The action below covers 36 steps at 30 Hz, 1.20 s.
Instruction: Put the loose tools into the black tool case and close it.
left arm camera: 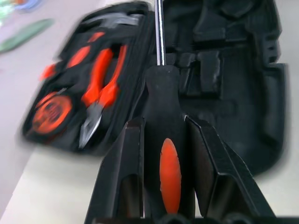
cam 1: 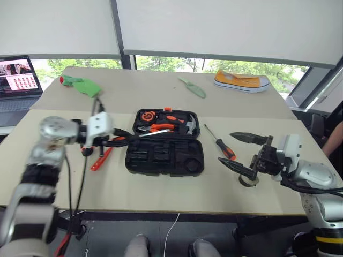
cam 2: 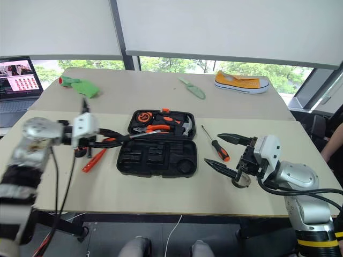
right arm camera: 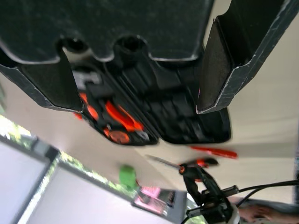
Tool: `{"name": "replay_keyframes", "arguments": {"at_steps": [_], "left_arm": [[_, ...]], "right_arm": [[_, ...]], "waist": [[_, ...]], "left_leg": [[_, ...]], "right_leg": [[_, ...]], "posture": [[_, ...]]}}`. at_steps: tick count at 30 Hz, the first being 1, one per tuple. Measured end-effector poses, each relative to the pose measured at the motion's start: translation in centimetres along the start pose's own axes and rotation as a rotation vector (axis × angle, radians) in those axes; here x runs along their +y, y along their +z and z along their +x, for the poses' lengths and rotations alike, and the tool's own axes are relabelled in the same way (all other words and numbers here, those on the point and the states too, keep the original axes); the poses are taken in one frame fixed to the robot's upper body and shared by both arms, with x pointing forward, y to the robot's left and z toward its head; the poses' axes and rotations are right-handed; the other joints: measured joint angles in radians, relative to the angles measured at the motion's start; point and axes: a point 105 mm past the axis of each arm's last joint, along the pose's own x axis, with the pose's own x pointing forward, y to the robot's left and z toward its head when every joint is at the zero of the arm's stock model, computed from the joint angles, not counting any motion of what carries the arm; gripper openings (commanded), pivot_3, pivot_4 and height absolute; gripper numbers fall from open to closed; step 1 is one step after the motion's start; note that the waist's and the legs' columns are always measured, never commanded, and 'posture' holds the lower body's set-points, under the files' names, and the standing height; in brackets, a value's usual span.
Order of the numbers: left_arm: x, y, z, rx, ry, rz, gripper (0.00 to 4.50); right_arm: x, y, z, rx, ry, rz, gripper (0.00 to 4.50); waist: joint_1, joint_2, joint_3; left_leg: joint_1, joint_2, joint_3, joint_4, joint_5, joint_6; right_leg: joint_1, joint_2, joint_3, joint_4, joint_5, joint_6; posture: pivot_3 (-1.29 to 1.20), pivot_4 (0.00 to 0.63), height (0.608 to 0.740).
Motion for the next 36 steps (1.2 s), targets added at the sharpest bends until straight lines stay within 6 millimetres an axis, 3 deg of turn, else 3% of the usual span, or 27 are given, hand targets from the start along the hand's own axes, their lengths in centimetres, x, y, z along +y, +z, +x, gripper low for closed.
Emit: {"name": "replay_keyframes", "arguments": {"at_steps": [2,6,16,23,25,26,30,34,36], "left_arm": [[0.5,0.2,2.0,-0.009,-0.018,0.024,0.85],[0.8,0.3,3.8,0.017,-0.035,0.086,0.85],[0.8,-1.3,5.5,0.112,-0.011,0.103,0.85],[1.2,-1.0,5.9,0.122,0.005,0.134,0.85],[1.0,-0.9,6.2,0.115,-0.01,0.141,1.86],[0.9,-0.8,6.2,0.113,-0.015,0.143,2.06],[0.9,-0.6,6.2,0.103,-0.022,0.164,3.54],[1.7,0.6,6.1,0.003,0.052,0.113,3.54],[2.3,1.7,6.1,-0.112,0.098,0.02,2.99]], "right_arm": [[0.4,0.0,0.1,0.014,-0.014,0.006,4.5],[1.8,0.3,0.3,0.004,-0.022,0.014,4.5],[3.1,0.0,-0.5,0.013,-0.116,0.037,4.5],[3.0,0.2,-0.4,-0.001,-0.138,0.035,4.5],[3.0,0.2,-0.4,-0.001,-0.141,0.034,4.5],[3.0,0.2,-0.4,-0.001,-0.141,0.035,4.5],[3.0,0.2,-0.4,-0.001,-0.142,0.035,4.5],[3.1,0.1,-0.4,0.001,-0.145,0.041,4.5],[3.1,0.1,-0.4,-0.001,-0.147,0.044,4.5]], "waist": [[-0.004,-0.001,0.0],[-0.009,-0.001,0.0],[-0.007,-0.001,0.001],[-0.007,-0.001,0.001],[-0.007,-0.001,0.001],[-0.007,-0.001,0.001],[-0.007,-0.001,0.001],[-0.006,-0.001,0.001],[-0.005,-0.001,0.001]], "left_leg": [[-0.001,-0.001,-0.001,0.0,0.0,0.001],[-0.002,-0.001,-0.001,0.0,-0.001,0.001],[-0.002,-0.001,-0.003,0.008,-0.001,0.001],[-0.002,-0.001,-0.003,0.009,-0.001,0.001],[-0.002,-0.001,-0.003,0.009,-0.001,0.001],[-0.002,-0.001,-0.003,0.009,-0.001,0.001],[-0.002,-0.001,-0.003,0.009,-0.001,0.001],[-0.002,-0.002,-0.003,0.009,-0.001,0.001],[-0.002,-0.002,-0.004,0.01,-0.001,0.001]], "right_leg": [[-0.001,0.0,0.0,0.001,0.0,0.001],[-0.002,0.0,0.0,0.001,-0.001,0.002],[0.002,-0.001,0.0,0.003,-0.001,0.008],[0.002,-0.001,0.0,0.003,0.0,0.007],[0.002,-0.001,0.0,0.003,0.0,0.006],[0.002,-0.001,0.0,0.003,0.0,0.006],[0.002,-0.001,0.0,0.003,0.0,0.006],[0.003,-0.002,0.0,0.003,0.0,0.006],[0.003,-0.002,-0.001,0.003,0.0,0.006]], "posture": [[0.0,0.15,0.74],[0.0,0.15,0.74],[0.0,0.15,0.74],[0.0,0.15,0.74],[0.0,0.15,0.74],[0.0,0.15,0.74],[0.0,0.15,0.74],[0.0,0.15,0.74],[0.0,0.15,0.74]]}}
